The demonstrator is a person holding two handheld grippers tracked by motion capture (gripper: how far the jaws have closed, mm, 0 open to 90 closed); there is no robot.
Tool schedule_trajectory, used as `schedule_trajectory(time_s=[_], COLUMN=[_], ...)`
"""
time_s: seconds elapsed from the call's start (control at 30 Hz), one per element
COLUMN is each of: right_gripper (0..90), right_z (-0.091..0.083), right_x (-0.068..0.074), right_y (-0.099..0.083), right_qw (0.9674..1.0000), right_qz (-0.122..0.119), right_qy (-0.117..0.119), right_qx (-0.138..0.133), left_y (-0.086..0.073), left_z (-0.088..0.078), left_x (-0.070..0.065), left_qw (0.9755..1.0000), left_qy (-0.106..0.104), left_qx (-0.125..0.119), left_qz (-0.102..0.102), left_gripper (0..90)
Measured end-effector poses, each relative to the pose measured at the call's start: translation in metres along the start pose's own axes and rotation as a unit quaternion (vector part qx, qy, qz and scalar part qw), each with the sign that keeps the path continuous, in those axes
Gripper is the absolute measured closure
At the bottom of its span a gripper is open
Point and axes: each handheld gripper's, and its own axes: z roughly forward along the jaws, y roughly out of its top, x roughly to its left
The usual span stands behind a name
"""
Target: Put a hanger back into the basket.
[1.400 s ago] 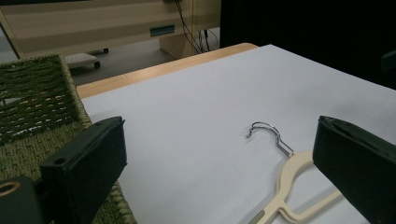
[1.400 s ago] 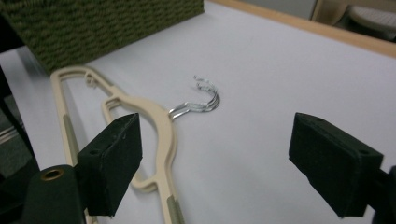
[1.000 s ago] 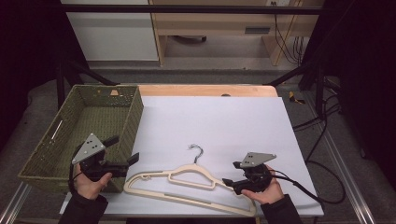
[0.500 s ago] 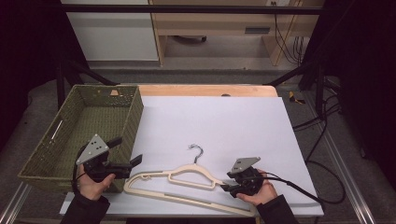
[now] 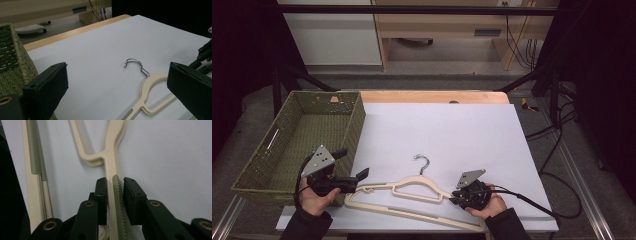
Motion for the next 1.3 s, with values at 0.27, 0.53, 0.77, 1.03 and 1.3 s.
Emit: schedule_trajectory(time_s=[0.27,0.53,0.77,1.03,1.3], right_gripper=[77.7,78.3,79.6,79.7,79.8], right_z=[-0.003,-0.010,-0.014,-0.023,-0.031], right_x=[-0.001,-0.001,-0.001,-0.001,0.002], right_y=[0.001,0.002,0.003,0.004,0.008], right_qw=[1.0000,1.0000,0.9999,0.9996,0.9991], right_qz=[0.002,0.000,-0.006,-0.008,-0.017], right_qy=[-0.002,0.003,0.005,0.004,-0.002], right_qx=[0.002,-0.002,-0.009,-0.026,-0.039], left_y=[0.002,0.004,0.005,0.004,0.008], left_z=[0.000,0.003,0.006,0.018,0.042], left_x=[-0.004,-0.011,-0.018,-0.032,-0.047], left_qw=[1.0000,0.9999,0.9998,0.9992,0.9973], left_qy=[-0.001,-0.005,-0.012,-0.021,-0.036], left_qx=[0.000,0.005,0.010,0.029,0.063], left_qz=[0.004,0.012,0.014,0.015,0.009], left_gripper=[4.0,4.3,4.6,4.9,6.5])
